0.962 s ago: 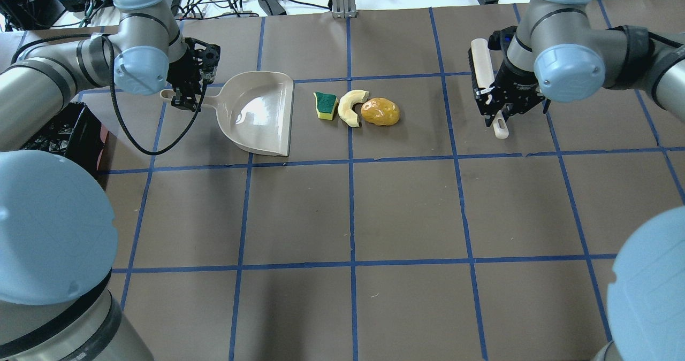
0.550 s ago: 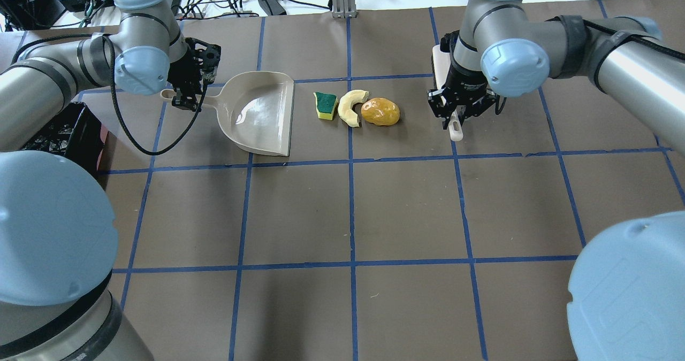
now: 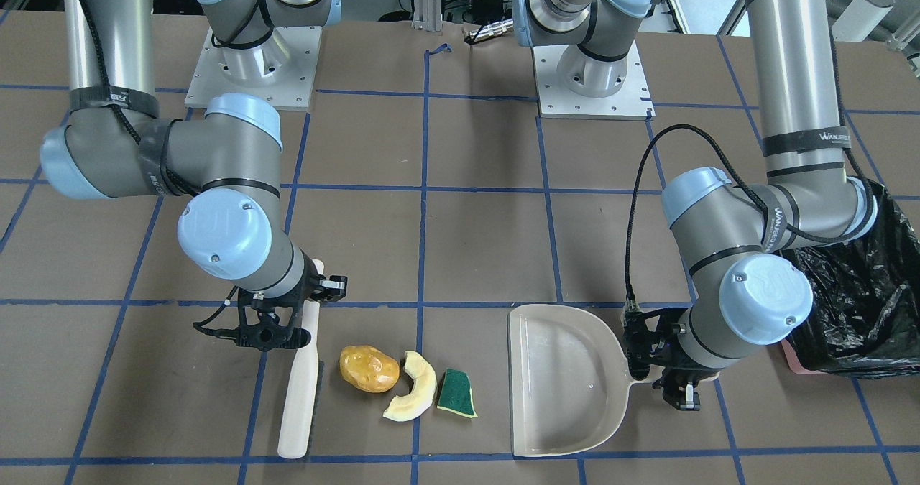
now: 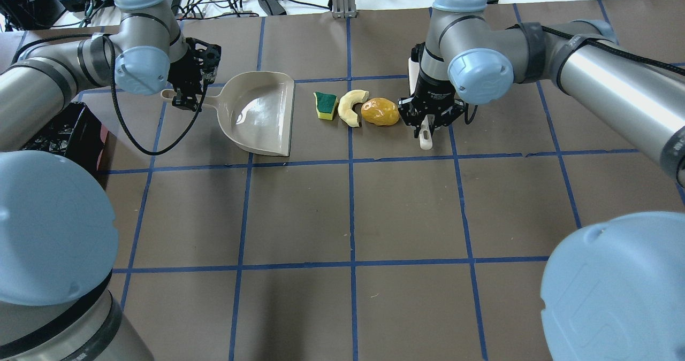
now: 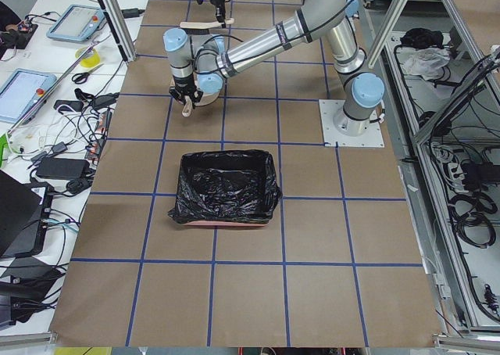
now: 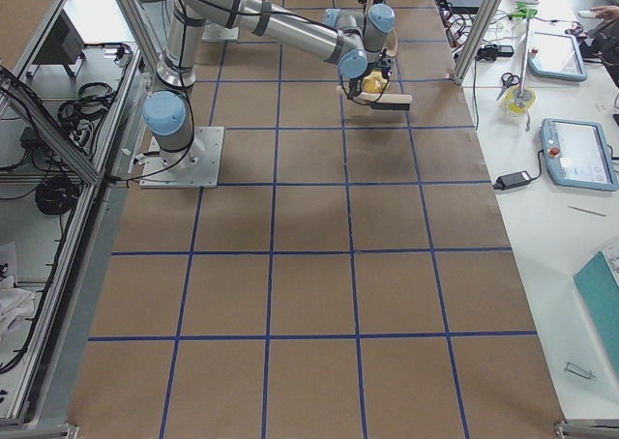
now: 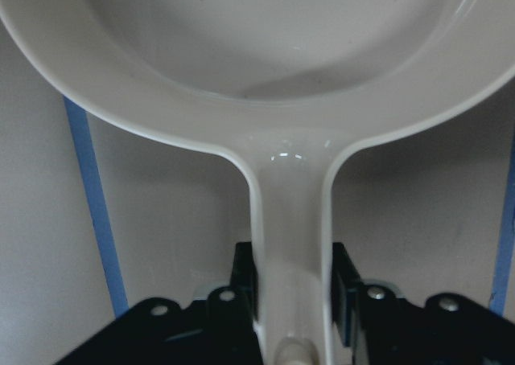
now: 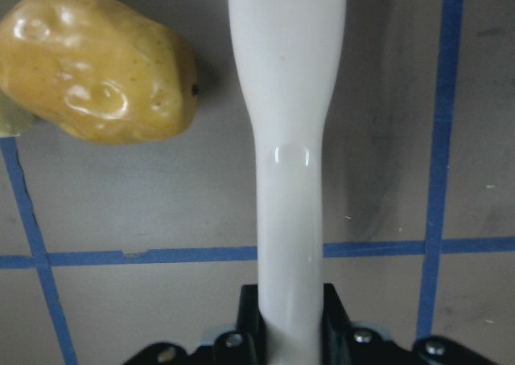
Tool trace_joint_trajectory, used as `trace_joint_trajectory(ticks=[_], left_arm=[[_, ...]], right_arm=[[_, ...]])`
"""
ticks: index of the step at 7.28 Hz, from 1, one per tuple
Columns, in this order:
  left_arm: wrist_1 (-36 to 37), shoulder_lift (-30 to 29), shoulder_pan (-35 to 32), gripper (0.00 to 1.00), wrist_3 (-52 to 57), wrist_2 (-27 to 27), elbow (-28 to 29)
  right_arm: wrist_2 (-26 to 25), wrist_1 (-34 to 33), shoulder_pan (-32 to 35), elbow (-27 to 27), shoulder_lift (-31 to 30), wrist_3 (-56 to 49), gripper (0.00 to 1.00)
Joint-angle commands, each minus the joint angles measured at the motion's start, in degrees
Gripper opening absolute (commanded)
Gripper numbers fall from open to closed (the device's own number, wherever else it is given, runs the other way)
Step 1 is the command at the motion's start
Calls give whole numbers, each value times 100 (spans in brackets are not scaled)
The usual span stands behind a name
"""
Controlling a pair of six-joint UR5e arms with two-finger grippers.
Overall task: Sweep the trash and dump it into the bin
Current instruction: 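Move the brush with the right gripper behind the sponge, peel and potato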
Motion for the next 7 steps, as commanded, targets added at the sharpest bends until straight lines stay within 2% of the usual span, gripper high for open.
trace_joint_trajectory(ticks=[1, 5, 7], left_arm=[[0, 0, -1, 2, 2, 0, 0], [0, 0, -10, 2, -7, 0, 0], [0, 0, -1, 2, 2, 0, 0]], right_arm=[[1, -6, 226, -282, 250, 64, 0], [36, 3, 735, -862, 663, 818, 0], [238, -15, 937, -1038, 744, 1135, 0]])
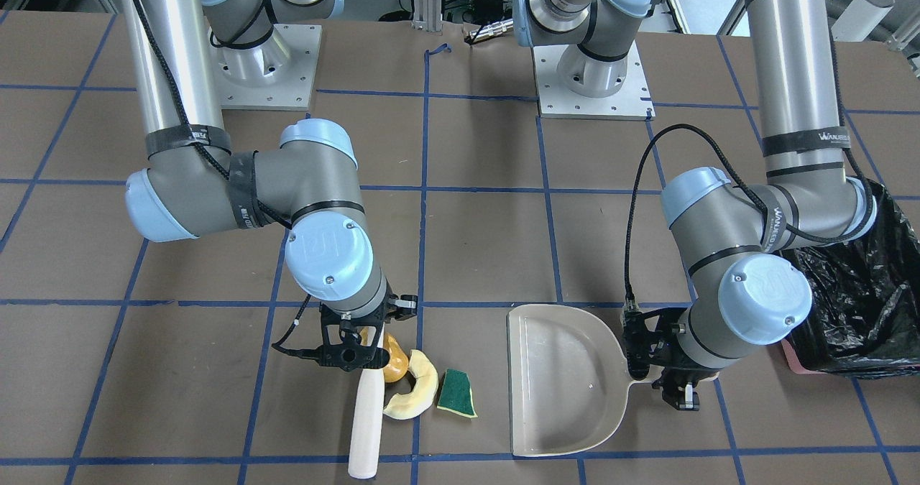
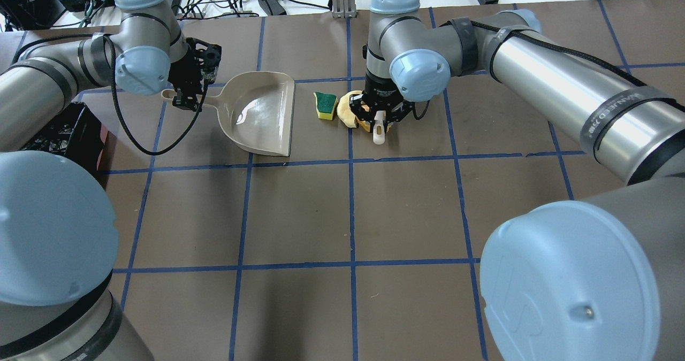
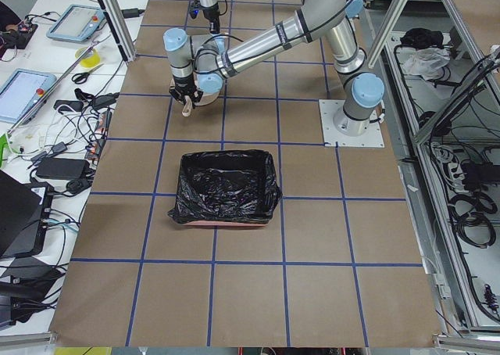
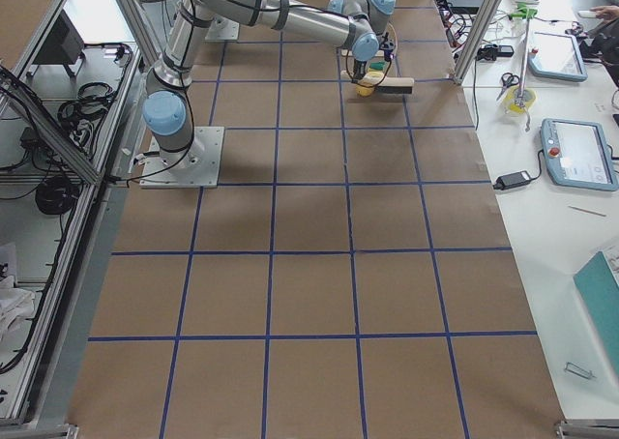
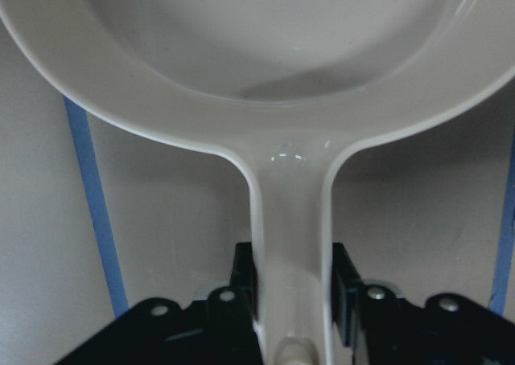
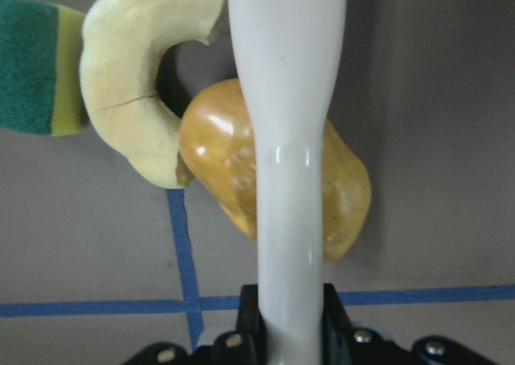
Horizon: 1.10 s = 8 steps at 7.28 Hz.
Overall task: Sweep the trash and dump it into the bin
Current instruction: 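Sweep the sponge and banana peel into the dustpan with the right gripper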
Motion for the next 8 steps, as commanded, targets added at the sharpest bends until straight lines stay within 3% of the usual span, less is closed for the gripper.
trace_joint_trajectory(ticks=[1, 8], left_arm=[[0, 0, 6, 2, -2, 0, 0], [0, 9, 6, 2, -2, 9, 0]], right_arm=[[116, -1, 266, -194, 111, 402, 0], [949, -185, 1074, -694, 515, 1728, 0]])
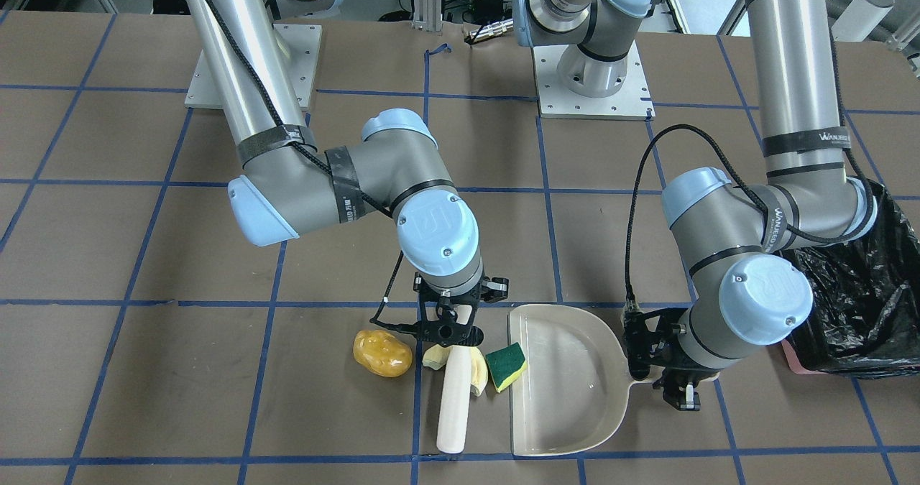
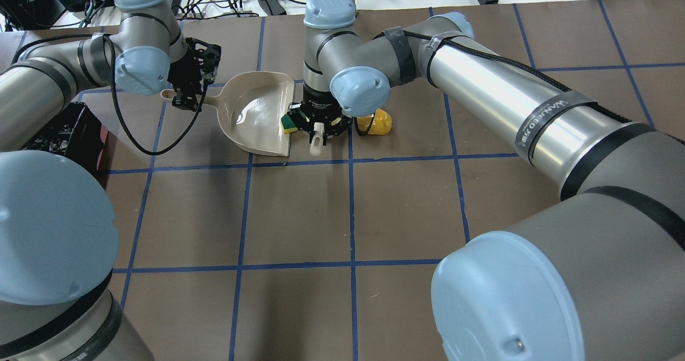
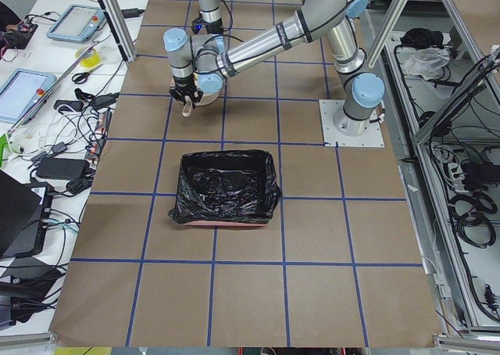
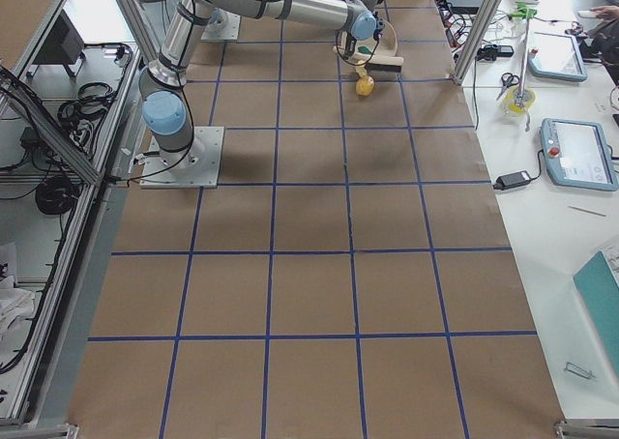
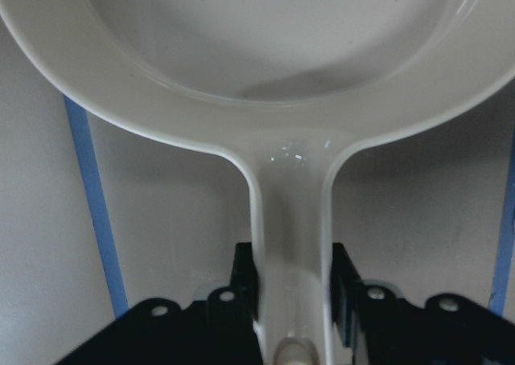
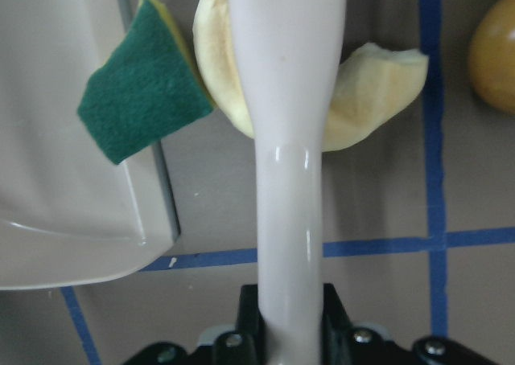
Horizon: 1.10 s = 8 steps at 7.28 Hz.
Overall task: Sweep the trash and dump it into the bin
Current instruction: 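Sweep the sponge and banana peel into the dustpan with the right gripper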
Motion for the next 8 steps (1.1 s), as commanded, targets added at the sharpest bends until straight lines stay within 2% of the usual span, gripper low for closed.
trace_joint_trajectory(ticks=[1, 4, 6, 8], left_arm=[[0, 7, 0, 2, 0, 1, 0], [0, 7, 0, 2, 0, 1, 0], [0, 7, 0, 2, 0, 1, 0], [0, 7, 0, 2, 0, 1, 0]], right_arm=[[464, -109, 303, -250, 184, 590, 0], [1168, -408, 498, -654, 273, 1119, 0], [1161, -347, 410, -840, 186, 1128, 0], [917, 596, 87, -806, -261, 971, 0]])
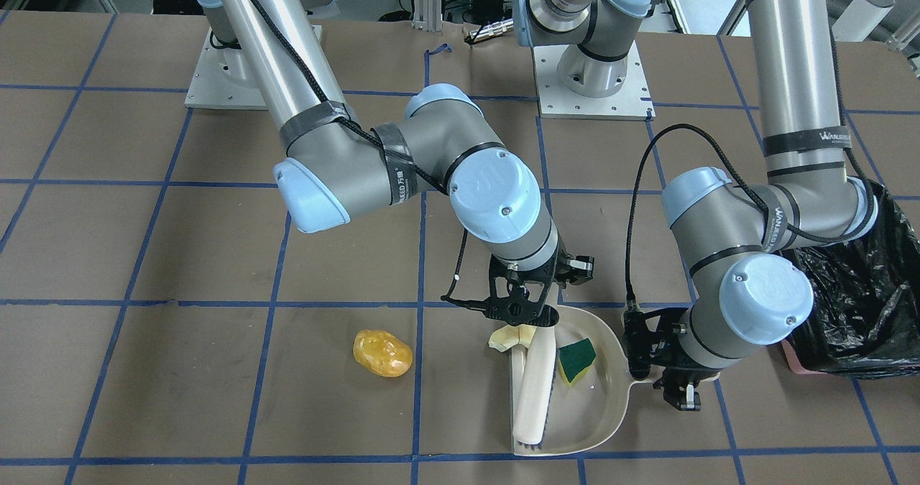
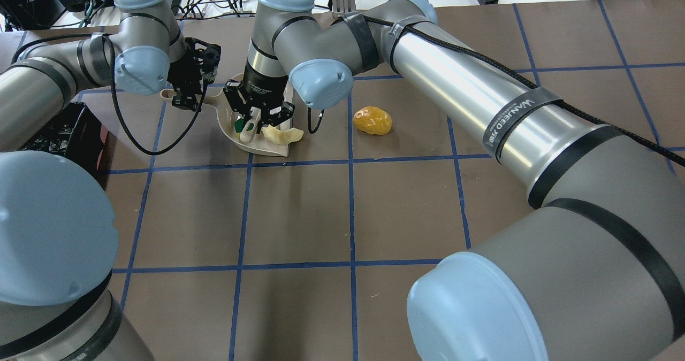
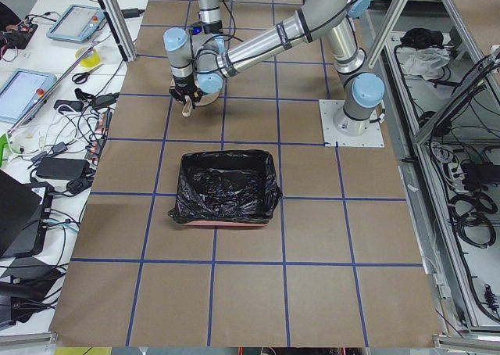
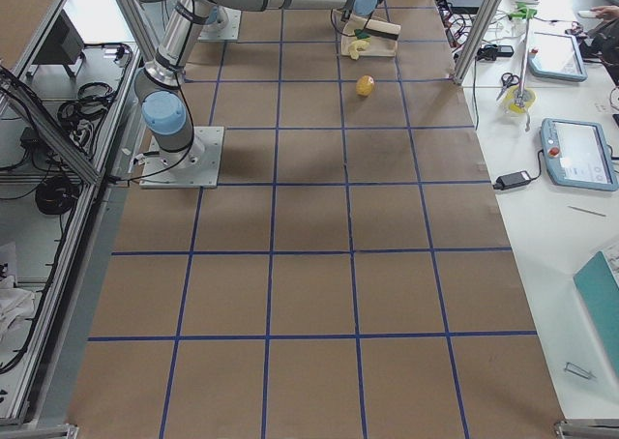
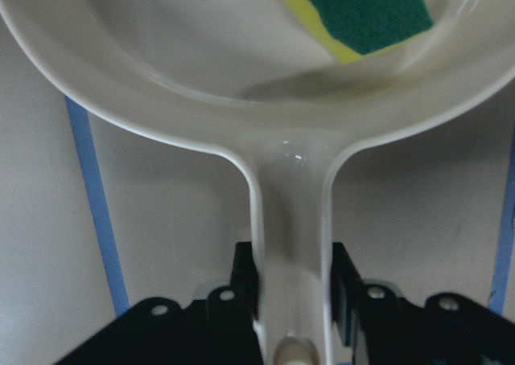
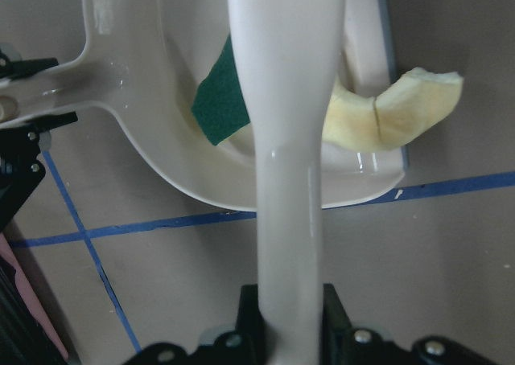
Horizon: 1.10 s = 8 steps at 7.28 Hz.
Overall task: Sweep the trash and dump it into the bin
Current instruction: 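Sweep the sponge and banana peel into the dustpan with the right gripper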
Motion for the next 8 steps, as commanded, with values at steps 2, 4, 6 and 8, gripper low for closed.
trace_joint_trajectory(ticks=[2, 4, 6, 8], left_arm=[[0, 0, 0, 2, 0, 0, 0], [0, -9, 0, 2, 0, 0, 0], [-9, 0, -18, 2, -9, 9, -9], [-9, 0, -26, 2, -9, 9, -9]], right_arm=[[-800, 1143, -437, 129, -496, -192, 0], [-1354, 1295, -726, 768, -890, -297, 0], [-1987, 1462, -1104, 1673, -1522, -963, 0], [-2277, 1558, -1194, 2377, -2051, -1683, 0]])
